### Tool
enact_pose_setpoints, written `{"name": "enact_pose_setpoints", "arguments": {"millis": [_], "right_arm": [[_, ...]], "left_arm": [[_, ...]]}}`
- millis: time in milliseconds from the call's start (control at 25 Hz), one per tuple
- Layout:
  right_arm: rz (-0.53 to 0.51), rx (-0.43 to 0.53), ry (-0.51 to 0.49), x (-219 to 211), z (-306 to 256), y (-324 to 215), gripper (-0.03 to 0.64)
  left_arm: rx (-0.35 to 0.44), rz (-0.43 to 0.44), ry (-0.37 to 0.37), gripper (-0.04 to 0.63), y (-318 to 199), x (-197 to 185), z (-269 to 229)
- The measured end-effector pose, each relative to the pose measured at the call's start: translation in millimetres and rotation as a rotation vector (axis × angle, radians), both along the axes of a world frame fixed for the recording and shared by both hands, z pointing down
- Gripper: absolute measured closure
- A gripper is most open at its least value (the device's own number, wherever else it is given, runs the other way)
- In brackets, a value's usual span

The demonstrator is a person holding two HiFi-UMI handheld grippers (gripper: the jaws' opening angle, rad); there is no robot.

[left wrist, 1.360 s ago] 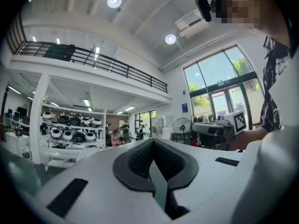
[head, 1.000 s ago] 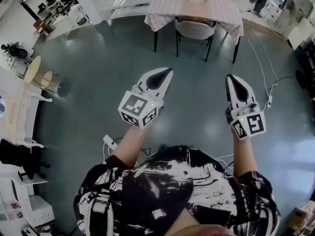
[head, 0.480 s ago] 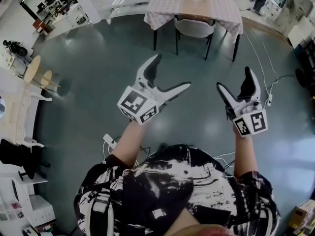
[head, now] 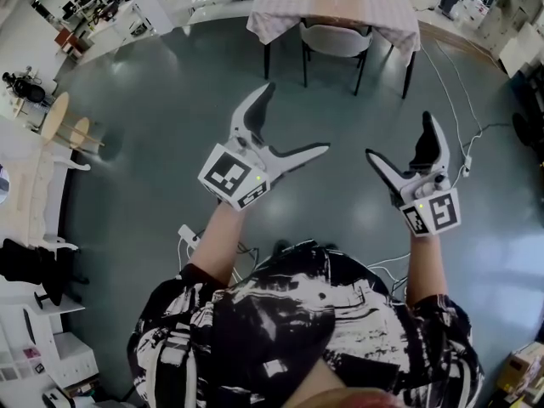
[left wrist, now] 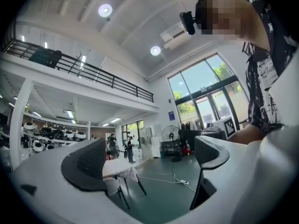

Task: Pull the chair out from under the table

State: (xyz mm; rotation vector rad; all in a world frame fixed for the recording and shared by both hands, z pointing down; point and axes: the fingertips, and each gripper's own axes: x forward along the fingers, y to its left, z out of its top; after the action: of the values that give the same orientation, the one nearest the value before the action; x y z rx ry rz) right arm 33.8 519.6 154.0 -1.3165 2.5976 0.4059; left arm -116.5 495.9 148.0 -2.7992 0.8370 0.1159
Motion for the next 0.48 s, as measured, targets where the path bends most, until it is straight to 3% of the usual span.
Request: {"name": "enact_pose_setpoints", "arguments": {"millis": [480], "right_arm": [[-0.014,-0.057,0.019,80.6,23.8,-20.7,0.041]], "left_arm": [[-0.041,-0.028,-0.007,0.037,-22.1,70.0,21.0]]}}
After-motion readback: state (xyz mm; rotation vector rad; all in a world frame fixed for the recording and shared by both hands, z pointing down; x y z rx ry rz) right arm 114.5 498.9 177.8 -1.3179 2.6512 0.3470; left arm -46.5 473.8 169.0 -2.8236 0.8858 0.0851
